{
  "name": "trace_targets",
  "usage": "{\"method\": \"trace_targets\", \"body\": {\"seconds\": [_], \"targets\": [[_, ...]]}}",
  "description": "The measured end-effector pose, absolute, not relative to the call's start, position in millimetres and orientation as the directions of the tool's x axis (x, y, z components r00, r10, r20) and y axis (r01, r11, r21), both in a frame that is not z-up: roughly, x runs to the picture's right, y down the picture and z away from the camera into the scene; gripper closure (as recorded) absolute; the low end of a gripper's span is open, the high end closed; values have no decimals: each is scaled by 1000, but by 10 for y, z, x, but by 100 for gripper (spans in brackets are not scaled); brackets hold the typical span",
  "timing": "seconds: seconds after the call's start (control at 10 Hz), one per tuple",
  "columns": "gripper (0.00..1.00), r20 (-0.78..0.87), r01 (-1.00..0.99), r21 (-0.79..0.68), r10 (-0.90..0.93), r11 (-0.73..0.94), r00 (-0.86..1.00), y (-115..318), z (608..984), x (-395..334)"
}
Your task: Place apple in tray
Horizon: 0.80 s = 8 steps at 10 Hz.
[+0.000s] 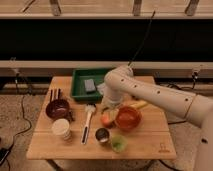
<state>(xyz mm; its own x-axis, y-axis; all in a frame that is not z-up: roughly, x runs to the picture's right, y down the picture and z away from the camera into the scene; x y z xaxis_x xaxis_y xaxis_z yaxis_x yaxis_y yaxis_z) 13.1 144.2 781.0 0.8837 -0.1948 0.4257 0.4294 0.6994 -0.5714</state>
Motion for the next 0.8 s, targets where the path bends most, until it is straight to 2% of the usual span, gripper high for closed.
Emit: {"method": "trace_targets", "body": {"seconds": [0.8], "targets": [[35, 415, 419, -584, -189, 695, 890, 1707, 8219, 82]]}}
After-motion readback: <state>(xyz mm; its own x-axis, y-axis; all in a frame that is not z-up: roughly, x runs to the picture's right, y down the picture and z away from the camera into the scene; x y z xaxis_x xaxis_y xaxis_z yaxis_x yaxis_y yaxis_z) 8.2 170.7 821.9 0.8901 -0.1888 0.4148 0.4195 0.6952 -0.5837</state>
